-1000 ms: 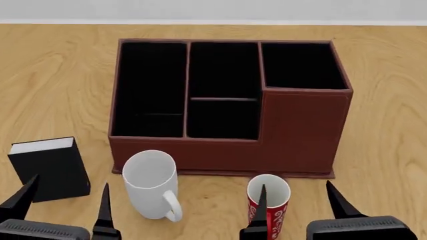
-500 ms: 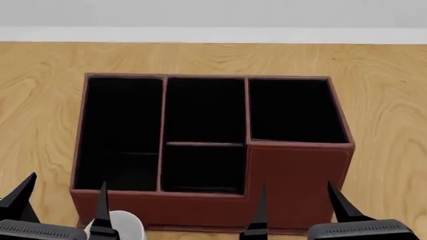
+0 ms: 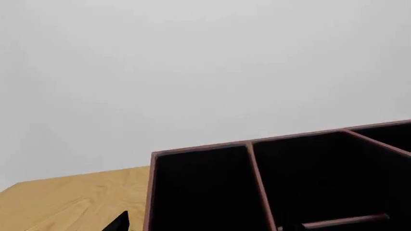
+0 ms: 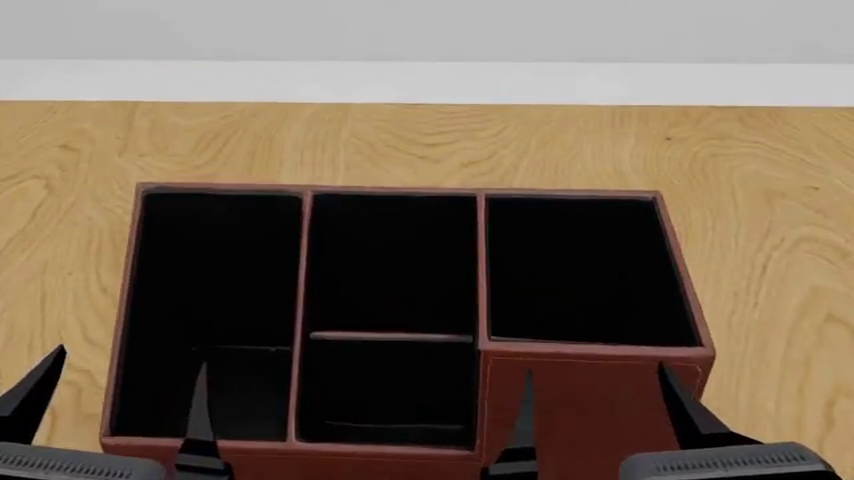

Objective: Pick up the white mug and place it to the right of the caddy.

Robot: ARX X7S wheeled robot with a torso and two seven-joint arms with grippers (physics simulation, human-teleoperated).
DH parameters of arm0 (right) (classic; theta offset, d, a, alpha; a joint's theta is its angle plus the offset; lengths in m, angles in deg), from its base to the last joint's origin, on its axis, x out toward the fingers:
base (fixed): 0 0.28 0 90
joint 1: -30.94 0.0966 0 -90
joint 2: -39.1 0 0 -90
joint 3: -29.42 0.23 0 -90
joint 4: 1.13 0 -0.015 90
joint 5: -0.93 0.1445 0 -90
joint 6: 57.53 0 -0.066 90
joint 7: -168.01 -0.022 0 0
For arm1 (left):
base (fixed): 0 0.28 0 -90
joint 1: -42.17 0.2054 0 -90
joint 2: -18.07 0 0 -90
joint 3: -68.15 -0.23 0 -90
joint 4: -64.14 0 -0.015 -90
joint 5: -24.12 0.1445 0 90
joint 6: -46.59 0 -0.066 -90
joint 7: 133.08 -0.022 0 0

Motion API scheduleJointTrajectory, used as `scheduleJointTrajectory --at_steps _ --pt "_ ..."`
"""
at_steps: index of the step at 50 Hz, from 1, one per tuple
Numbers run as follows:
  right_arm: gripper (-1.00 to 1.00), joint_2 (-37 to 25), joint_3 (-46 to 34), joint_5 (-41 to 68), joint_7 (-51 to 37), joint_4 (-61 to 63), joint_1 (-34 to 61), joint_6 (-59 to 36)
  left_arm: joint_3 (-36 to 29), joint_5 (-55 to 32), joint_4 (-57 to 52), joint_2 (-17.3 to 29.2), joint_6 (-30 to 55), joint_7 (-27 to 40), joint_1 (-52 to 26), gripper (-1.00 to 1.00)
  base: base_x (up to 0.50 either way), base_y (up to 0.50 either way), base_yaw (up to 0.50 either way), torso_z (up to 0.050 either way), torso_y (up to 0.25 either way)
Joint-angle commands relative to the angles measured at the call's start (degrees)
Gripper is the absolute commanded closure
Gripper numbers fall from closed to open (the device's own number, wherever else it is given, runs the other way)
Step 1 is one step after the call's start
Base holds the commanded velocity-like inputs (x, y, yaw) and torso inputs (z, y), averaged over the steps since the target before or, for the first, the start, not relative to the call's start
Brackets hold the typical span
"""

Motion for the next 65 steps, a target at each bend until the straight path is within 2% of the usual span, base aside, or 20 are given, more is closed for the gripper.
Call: scheduleJointTrajectory --at_steps 1,9,20,31,34,41,54,61,65 --pt "-1.00 -0.44 -0.17 0.61 -0.03 0.50 -0.20 -0.20 -0.53 0.23 -0.75 0.59 1.17 0.93 0.03 -1.00 0.00 0.00 0.00 0.000 0.000" --pt "-1.00 -1.97 -1.04 2.44 0.97 3.31 0.20 -3.74 0.35 -0.43 -2.91 1.04 2.18 1.55 0.16 -1.00 0.00 0.00 0.00 0.000 0.000" --pt "-1.00 -5.64 -2.74 8.44 3.94 10.71 2.23 -14.33 1.62 -0.45 -6.95 1.93 6.41 2.65 -0.60 -1.00 0.00 0.00 0.00 0.000 0.000" --pt "-1.00 -9.26 -5.28 11.24 3.36 16.08 7.61 -26.38 2.57 -0.61 -10.19 2.82 8.67 3.68 -0.40 -1.00 0.00 0.00 0.00 0.000 0.000" --pt "-1.00 -8.79 -3.94 14.68 5.00 16.03 8.48 -27.77 2.71 -0.62 -11.08 3.04 9.33 3.88 -0.46 -1.00 0.00 0.00 0.00 0.000 0.000" --pt "-1.00 -10.24 -5.25 16.75 3.92 17.51 12.42 -35.62 3.16 -0.58 -12.86 3.55 10.72 4.40 -0.68 -1.00 0.00 0.00 0.00 0.000 0.000" --pt "-1.00 -9.00 -5.67 24.28 1.22 20.40 20.34 -52.10 2.99 -0.59 -13.71 3.90 11.50 5.20 -0.95 -1.00 0.00 0.00 0.00 0.000 0.000" --pt "-1.00 -6.31 -2.32 32.44 -0.59 21.06 27.62 -65.03 3.05 -0.71 -14.67 4.15 12.23 5.50 -0.97 -1.00 0.00 0.00 0.00 0.000 0.000" --pt "-1.00 -9.10 -3.70 43.71 -8.87 16.98 31.09 -65.14 3.19 -0.91 -14.89 4.29 12.41 5.61 -1.02 -1.00 0.00 0.00 0.00 0.000 0.000"
